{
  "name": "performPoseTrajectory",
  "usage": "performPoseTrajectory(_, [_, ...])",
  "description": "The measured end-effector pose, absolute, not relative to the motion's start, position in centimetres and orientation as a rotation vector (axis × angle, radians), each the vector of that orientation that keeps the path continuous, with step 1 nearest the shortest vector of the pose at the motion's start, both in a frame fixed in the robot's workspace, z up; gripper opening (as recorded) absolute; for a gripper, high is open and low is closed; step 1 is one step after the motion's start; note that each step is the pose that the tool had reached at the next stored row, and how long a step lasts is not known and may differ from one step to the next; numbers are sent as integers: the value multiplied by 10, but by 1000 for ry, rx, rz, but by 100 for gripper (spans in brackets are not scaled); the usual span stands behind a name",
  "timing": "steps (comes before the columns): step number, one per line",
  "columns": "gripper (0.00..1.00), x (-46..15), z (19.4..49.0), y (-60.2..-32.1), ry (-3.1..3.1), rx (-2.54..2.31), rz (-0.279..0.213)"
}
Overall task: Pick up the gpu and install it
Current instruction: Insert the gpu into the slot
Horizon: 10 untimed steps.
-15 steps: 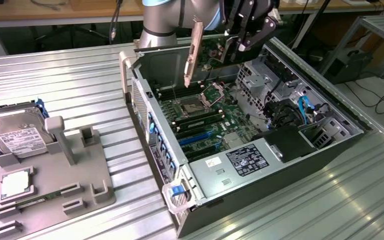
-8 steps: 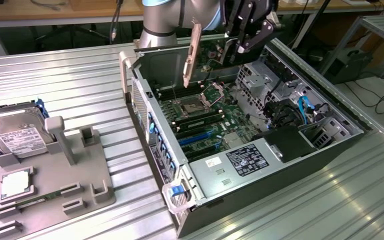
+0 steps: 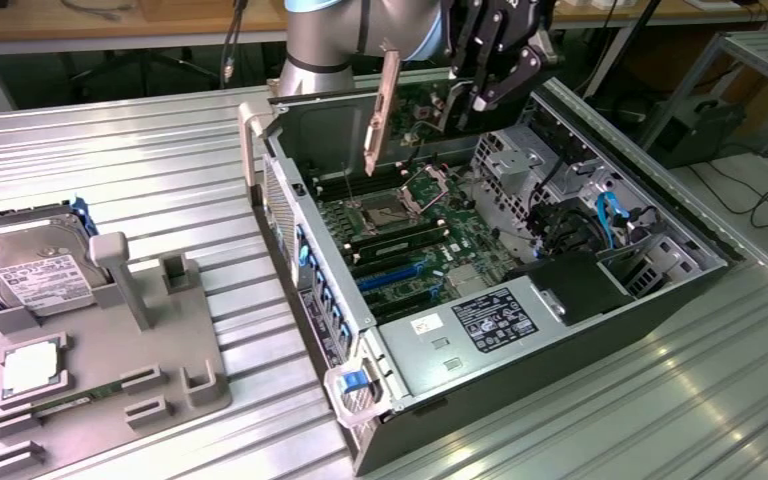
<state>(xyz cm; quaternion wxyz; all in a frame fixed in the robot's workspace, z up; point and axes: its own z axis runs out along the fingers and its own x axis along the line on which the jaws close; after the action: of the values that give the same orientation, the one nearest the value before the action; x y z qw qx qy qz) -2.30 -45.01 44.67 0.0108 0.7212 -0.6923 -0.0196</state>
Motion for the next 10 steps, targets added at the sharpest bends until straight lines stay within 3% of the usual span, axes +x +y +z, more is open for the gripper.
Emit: performPoseTrajectory(10, [28,-23,440,-450,-2162,2249,-62])
